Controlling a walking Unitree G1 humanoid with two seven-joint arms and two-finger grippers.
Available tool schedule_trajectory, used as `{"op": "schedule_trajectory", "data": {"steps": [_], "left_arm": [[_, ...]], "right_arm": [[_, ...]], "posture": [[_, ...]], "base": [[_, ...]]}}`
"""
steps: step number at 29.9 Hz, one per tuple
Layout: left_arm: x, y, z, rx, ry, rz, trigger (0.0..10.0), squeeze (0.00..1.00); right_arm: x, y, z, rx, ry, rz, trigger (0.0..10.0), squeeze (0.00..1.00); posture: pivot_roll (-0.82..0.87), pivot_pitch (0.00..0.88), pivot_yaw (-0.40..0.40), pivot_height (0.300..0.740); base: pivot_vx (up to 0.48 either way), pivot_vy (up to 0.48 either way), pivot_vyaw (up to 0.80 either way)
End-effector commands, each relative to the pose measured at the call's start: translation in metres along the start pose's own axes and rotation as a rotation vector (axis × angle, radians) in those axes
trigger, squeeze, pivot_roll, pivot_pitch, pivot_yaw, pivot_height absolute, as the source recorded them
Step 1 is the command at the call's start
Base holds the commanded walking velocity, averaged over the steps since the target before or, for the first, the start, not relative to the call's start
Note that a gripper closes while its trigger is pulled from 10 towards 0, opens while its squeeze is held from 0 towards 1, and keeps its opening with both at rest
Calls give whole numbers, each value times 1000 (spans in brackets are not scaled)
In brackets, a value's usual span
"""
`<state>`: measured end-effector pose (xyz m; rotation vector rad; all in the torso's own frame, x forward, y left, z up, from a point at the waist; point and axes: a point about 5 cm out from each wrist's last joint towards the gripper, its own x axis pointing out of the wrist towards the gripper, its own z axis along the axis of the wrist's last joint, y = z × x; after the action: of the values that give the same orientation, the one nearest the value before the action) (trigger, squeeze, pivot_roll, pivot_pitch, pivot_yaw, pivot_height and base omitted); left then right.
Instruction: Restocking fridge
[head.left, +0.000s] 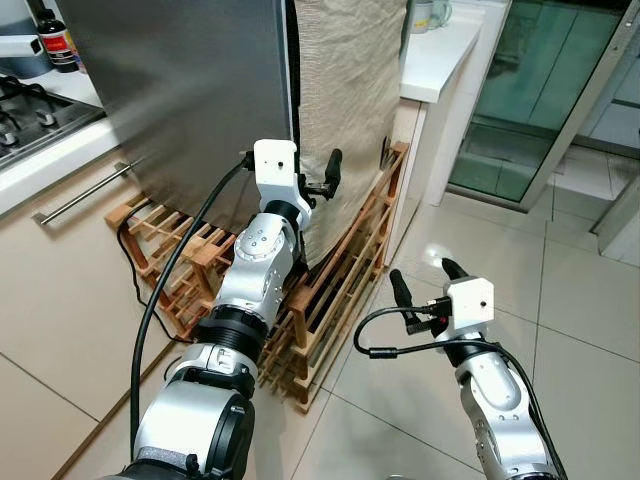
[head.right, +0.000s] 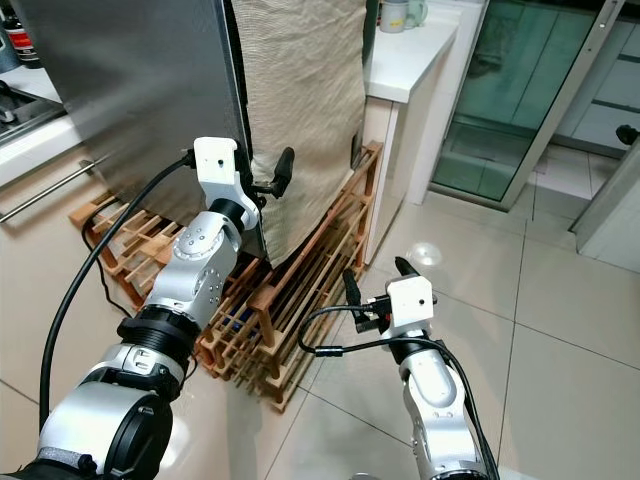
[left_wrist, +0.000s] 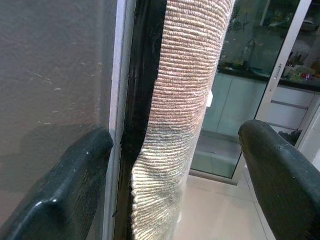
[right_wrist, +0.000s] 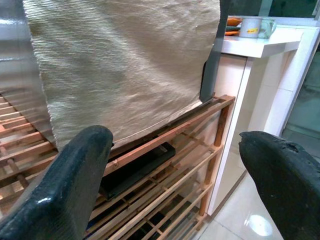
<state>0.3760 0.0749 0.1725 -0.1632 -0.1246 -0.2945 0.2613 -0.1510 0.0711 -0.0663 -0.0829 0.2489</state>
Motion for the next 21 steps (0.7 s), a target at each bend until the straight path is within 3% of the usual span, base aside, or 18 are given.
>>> {"op": "schedule_trajectory", "data": {"steps": [1,6,10,14,15,16,17,20,21], "left_arm": [[3,1,7,14,-24,-6,10000,0],[4,-10,8,40,-29,-70,10000,0],[12,-36,10,67,-32,-193,10000,0],[20,-74,14,14,-27,-343,10000,0],[20,-74,14,14,-27,-343,10000,0],[21,-90,18,-36,-36,-409,10000,0],[20,-116,26,-97,-59,-511,10000,0],[20,-125,29,-110,-70,-545,10000,0],[18,-137,32,-138,-80,-592,10000,0]], "right_arm": [[1,3,3,-2,-4,9,10000,0],[1,5,6,-1,-4,13,10000,0],[1,6,7,1,0,23,10000,0],[2,7,7,1,6,36,10000,0],[2,7,7,1,6,36,10000,0],[1,8,6,1,9,38,10000,0],[1,8,5,1,17,44,10000,0],[1,8,4,0,20,48,10000,0],[1,8,3,0,24,50,10000,0]], "posture": [[-146,0,66,740],[-143,0,64,740],[-133,0,56,740],[-141,0,59,740],[-141,0,59,740],[-142,0,58,740],[-149,0,61,740],[-150,0,62,740],[-152,0,63,740]], "base": [[0,0,0],[0,0,0],[0,0,0],[0,0,0],[0,0,0],[0,0,0],[0,0,0],[0,0,0],[0,0,0]]}}
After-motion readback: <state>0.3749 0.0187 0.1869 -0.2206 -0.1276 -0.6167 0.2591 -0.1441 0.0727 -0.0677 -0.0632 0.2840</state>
